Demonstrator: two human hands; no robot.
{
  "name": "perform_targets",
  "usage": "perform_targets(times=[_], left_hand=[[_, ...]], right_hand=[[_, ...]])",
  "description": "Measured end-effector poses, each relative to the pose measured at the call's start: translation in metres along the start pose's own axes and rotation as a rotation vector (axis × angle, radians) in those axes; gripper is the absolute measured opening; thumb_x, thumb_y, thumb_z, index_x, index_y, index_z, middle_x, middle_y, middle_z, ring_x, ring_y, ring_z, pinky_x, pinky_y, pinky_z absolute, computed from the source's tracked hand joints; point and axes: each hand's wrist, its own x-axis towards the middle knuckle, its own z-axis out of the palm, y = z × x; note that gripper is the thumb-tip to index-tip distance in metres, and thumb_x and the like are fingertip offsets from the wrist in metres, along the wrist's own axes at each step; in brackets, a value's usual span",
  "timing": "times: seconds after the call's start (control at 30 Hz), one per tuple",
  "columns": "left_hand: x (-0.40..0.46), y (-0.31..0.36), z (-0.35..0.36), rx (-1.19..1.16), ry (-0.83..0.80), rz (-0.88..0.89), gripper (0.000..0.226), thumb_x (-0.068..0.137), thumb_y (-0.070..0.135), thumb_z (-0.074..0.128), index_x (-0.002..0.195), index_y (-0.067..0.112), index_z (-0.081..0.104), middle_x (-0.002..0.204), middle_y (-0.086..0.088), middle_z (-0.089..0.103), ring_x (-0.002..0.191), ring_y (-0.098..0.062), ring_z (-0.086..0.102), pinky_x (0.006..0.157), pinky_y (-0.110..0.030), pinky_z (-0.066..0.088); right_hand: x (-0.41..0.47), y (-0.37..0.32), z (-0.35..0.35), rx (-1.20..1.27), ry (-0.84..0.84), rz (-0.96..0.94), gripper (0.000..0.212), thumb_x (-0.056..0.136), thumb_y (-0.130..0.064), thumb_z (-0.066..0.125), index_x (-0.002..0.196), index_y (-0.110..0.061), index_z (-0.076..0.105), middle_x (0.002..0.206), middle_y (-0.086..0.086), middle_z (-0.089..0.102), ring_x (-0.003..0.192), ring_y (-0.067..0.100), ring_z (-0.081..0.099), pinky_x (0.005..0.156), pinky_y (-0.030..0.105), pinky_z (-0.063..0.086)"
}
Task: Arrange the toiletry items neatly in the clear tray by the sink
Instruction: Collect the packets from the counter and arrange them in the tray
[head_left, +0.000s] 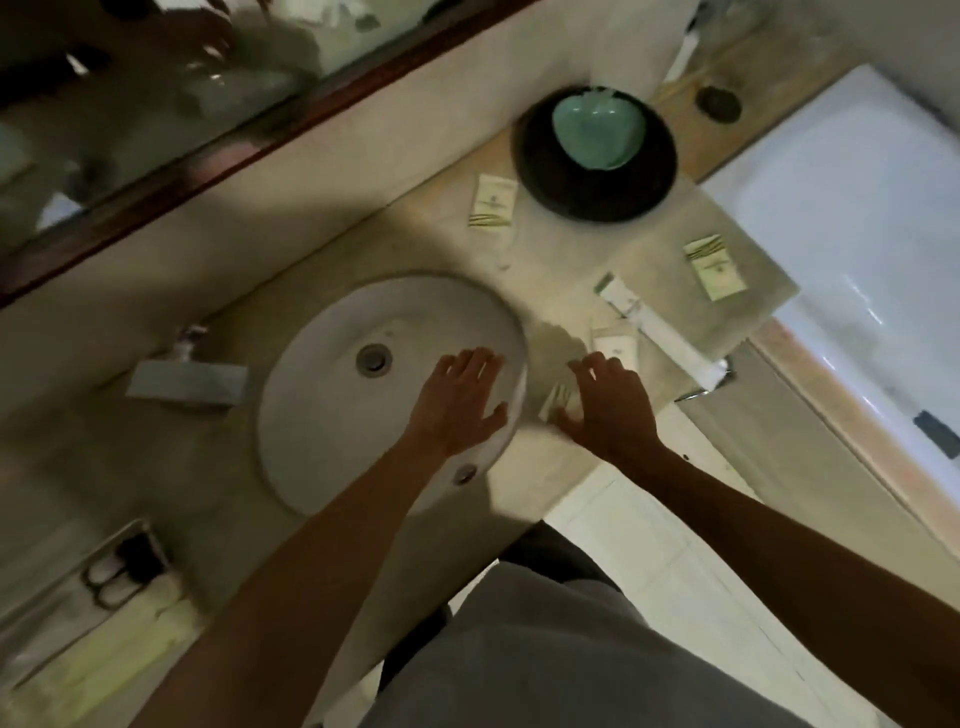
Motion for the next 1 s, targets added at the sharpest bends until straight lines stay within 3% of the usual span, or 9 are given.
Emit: perform_targets(times=[0.3, 0.43, 0.63, 0.73, 0.8, 0.9, 1.0], left_hand=[[0.089, 0.053, 0.037, -0.010, -0.045, 0.117, 0.053, 0.083, 0.038, 0.057, 0.130, 0.013, 0.050, 0.124, -0.008, 0.056, 0.110, -0.026, 0.053, 0.092, -0.039, 0.043], [0.108, 0.060, 0.046, -0.005, -0.085, 0.172, 0.057, 0.082, 0.037, 0.060, 0.132, 0.010, 0.049, 0.130, -0.011, 0.055, 0.113, -0.028, 0.053, 0.094, -0.041, 0.043], [0.142, 0.081, 0.064, -0.045, -0.156, 0.270, 0.054, 0.089, 0.039, 0.055, 0.137, 0.017, 0.049, 0.139, -0.009, 0.052, 0.121, -0.029, 0.051, 0.101, -0.043, 0.039], [0.148, 0.085, 0.067, -0.069, -0.116, 0.377, 0.040, 0.089, 0.033, 0.049, 0.121, 0.015, 0.064, 0.133, -0.010, 0.059, 0.115, -0.032, 0.058, 0.097, -0.041, 0.044], [0.148, 0.078, 0.063, -0.086, -0.019, 0.410, 0.044, 0.087, 0.039, 0.041, 0.108, 0.013, 0.070, 0.123, -0.010, 0.064, 0.107, -0.031, 0.063, 0.091, -0.040, 0.050], [0.145, 0.073, 0.062, -0.088, 0.025, 0.253, 0.040, 0.083, 0.034, 0.058, 0.114, 0.010, 0.062, 0.123, -0.014, 0.059, 0.108, -0.035, 0.058, 0.087, -0.044, 0.049], [0.149, 0.097, 0.062, -0.068, -0.094, -0.119, 0.076, 0.071, 0.057, 0.064, 0.125, 0.006, 0.050, 0.117, -0.014, 0.054, 0.101, -0.030, 0.051, 0.080, -0.042, 0.045]], right_hand=[[0.026, 0.109, 0.020, 0.117, 0.135, 0.354, 0.056, 0.084, -0.040, 0.069, 0.123, -0.003, 0.053, 0.114, 0.017, 0.055, 0.099, 0.035, 0.053, 0.083, 0.048, 0.049], [0.046, 0.116, 0.024, 0.206, 0.150, 0.366, 0.044, 0.091, -0.032, 0.063, 0.123, -0.003, 0.053, 0.116, 0.019, 0.054, 0.101, 0.036, 0.053, 0.084, 0.052, 0.051], [0.060, 0.133, 0.029, 0.247, 0.097, 0.463, 0.042, 0.091, -0.040, 0.061, 0.122, -0.013, 0.059, 0.113, 0.013, 0.055, 0.101, 0.034, 0.052, 0.085, 0.048, 0.045], [0.060, 0.141, 0.031, 0.261, 0.108, 0.454, 0.035, 0.091, -0.035, 0.062, 0.117, -0.011, 0.062, 0.112, 0.014, 0.058, 0.102, 0.035, 0.052, 0.085, 0.047, 0.044], [0.061, 0.146, 0.031, 0.298, 0.120, 0.452, 0.033, 0.091, -0.034, 0.063, 0.114, -0.010, 0.064, 0.113, 0.014, 0.058, 0.102, 0.035, 0.052, 0.085, 0.045, 0.043], [0.063, 0.149, 0.031, 0.327, 0.131, 0.429, 0.030, 0.091, -0.033, 0.064, 0.111, -0.011, 0.065, 0.112, 0.013, 0.059, 0.102, 0.033, 0.052, 0.086, 0.045, 0.043], [0.065, 0.147, 0.030, 0.335, 0.169, 0.418, 0.027, 0.089, -0.031, 0.065, 0.106, -0.011, 0.065, 0.108, 0.012, 0.060, 0.100, 0.032, 0.053, 0.085, 0.043, 0.044]])
